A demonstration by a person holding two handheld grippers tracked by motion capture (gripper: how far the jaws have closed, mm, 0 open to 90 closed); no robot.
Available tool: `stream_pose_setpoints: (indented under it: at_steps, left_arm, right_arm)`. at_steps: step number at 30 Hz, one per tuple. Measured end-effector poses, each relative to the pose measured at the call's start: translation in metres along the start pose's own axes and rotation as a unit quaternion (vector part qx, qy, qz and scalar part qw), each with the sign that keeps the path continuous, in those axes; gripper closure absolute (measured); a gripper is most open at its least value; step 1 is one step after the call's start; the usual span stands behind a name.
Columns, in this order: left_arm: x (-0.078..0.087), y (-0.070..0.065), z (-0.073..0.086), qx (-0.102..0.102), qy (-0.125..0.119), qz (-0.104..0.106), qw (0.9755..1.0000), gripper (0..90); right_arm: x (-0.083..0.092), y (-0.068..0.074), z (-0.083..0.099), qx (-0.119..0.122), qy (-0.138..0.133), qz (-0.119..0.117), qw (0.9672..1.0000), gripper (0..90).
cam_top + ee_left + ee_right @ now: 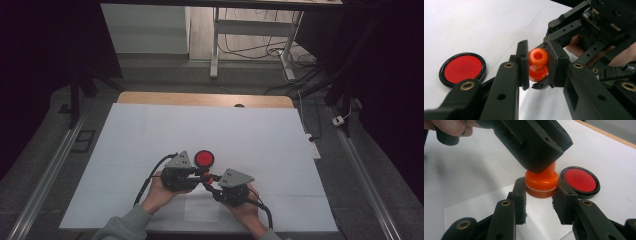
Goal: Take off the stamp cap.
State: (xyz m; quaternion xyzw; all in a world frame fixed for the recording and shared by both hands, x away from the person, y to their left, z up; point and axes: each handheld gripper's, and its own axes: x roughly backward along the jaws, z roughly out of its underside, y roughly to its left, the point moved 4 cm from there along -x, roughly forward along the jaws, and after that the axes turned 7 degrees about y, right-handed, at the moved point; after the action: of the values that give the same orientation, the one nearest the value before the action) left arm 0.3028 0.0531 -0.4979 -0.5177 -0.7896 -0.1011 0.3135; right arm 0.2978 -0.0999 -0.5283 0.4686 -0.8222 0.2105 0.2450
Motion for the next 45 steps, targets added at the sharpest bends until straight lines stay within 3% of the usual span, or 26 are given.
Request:
stream_pose_setpoints:
  at_steps: [8, 40, 45]
  left_arm:
    - [-0.0001, 0.0001, 0.0001, 0.000, 0.001, 0.001, 1.0000, 72.8]
    - [0.0015, 0.0002, -0.0006, 0.005, -0.005, 0.006, 1.0000, 72.8]
    - [0.0024, 0.0003, -0.0008, 0.002, -0.006, 0.009, 0.9999, 72.9]
  right_arm:
    - [0.0004, -0.0004, 0.0006, 0.012, 0.002, 0.000, 0.9999, 64.4]
    - [0.0018, -0.0001, 0.0005, 0.011, -0.009, 0.001, 0.9999, 64.5]
    - [0.0027, -0.0004, 0.0002, 0.021, -0.007, 0.001, 0.9998, 64.5]
